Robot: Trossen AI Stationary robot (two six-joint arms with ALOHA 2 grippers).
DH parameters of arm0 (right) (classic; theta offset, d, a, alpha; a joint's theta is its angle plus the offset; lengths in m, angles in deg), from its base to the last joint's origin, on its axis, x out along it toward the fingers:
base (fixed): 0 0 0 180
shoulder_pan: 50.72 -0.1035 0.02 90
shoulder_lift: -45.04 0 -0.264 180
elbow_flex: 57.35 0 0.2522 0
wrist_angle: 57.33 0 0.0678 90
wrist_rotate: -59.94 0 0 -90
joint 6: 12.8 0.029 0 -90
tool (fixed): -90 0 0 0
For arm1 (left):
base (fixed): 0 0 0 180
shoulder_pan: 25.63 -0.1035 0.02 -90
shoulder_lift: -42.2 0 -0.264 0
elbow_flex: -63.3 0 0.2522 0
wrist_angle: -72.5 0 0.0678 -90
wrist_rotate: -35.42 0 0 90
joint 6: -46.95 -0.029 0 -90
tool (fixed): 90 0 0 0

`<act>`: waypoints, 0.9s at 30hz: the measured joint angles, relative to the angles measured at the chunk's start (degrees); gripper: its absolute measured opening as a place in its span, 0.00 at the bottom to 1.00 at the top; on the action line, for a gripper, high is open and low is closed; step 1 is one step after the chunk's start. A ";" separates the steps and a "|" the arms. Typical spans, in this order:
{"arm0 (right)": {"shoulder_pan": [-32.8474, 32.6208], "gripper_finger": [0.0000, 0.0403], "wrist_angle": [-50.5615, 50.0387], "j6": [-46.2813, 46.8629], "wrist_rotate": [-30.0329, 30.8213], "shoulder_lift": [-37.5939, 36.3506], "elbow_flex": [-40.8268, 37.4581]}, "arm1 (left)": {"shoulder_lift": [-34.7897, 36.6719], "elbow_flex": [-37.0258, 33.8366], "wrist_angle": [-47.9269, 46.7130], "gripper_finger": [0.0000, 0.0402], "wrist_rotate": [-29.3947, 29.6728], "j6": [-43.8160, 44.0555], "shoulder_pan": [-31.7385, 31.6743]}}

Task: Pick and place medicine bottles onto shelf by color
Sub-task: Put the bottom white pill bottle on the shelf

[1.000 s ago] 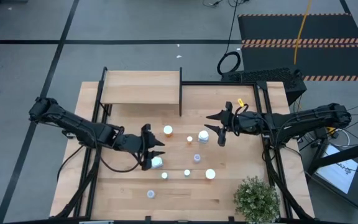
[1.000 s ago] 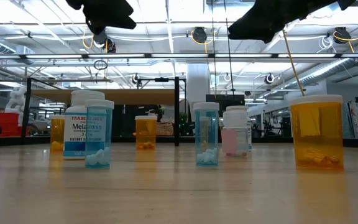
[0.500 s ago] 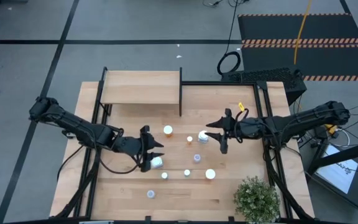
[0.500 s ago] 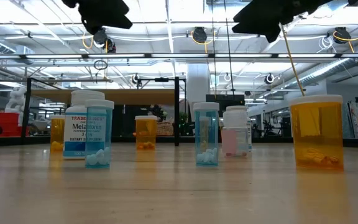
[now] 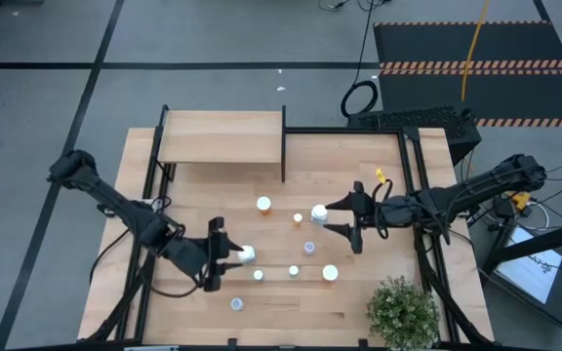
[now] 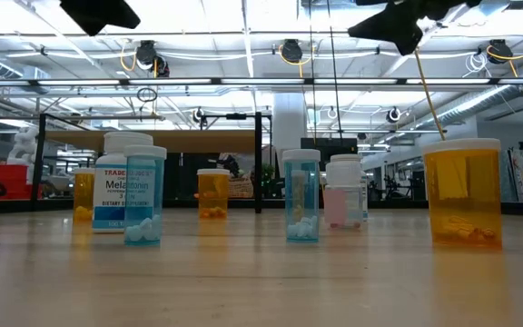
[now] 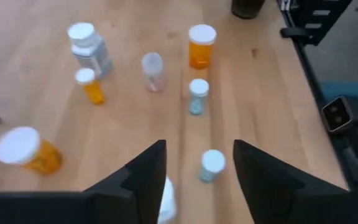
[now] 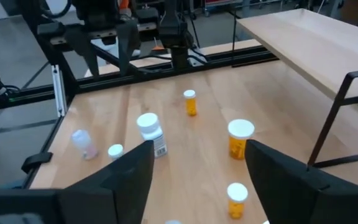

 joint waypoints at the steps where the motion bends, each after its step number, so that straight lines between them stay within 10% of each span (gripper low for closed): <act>1: 0.00 0.62 0.02 -0.18 0.00 0.00 0.00 | -0.65 0.00 0.64 0.52 -0.01 0.82 0.36; 14: -0.04 0.63 -0.51 0.49 -0.06 0.02 0.00 | -7.15 0.00 1.33 0.87 4.97 5.15 0.81; 27: -0.02 0.63 -0.85 0.01 -0.09 0.02 0.00 | -8.03 0.00 3.01 0.86 6.02 6.06 1.31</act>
